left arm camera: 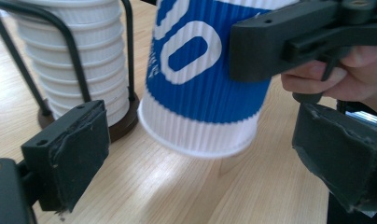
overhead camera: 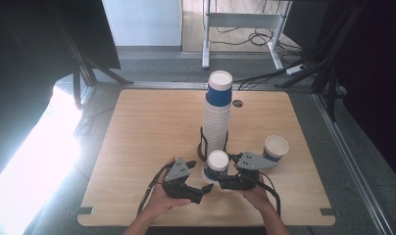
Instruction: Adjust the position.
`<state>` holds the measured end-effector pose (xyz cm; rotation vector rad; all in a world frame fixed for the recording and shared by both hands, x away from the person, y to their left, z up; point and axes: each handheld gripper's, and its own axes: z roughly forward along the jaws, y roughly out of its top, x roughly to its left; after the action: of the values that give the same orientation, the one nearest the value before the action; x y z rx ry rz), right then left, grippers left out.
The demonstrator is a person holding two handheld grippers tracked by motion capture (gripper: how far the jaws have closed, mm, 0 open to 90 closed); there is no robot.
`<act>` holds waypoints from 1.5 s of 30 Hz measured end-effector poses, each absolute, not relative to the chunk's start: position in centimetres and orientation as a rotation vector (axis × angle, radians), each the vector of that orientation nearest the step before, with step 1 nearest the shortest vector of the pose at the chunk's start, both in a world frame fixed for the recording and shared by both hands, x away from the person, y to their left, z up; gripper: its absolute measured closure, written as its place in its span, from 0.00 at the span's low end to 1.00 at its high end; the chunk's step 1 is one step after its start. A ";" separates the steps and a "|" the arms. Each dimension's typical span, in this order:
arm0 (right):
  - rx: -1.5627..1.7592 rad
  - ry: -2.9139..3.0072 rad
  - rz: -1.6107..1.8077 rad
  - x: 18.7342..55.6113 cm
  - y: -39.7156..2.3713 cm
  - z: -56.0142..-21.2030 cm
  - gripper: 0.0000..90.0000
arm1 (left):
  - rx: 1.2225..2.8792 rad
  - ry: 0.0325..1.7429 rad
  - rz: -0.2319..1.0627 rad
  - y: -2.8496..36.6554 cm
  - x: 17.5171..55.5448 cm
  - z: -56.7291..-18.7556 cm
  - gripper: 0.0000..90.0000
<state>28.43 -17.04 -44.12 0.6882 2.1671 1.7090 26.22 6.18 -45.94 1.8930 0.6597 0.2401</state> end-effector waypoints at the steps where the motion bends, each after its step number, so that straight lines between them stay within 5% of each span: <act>1: 0.686 2.168 1.712 28.4 -16.9 -44.1 0.30 | 1.895 0.658 0.245 5.9 26.3 -46.0 0.05; 10: 0.650 2.197 1.755 27.9 -16.0 -43.9 0.30 | 1.910 0.645 0.267 4.7 26.8 -46.5 0.06; 18: 0.654 2.209 1.747 27.9 -15.7 -44.1 0.30 | 1.900 0.640 0.307 4.5 26.6 -46.8 0.18; 45: 0.697 2.230 1.788 28.2 -17.0 -43.5 0.22 | 2.006 0.615 0.375 5.0 27.0 -47.3 0.21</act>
<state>28.16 -16.99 -43.46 0.6966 2.2304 1.7879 27.00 5.03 -47.31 2.0063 0.6152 0.3754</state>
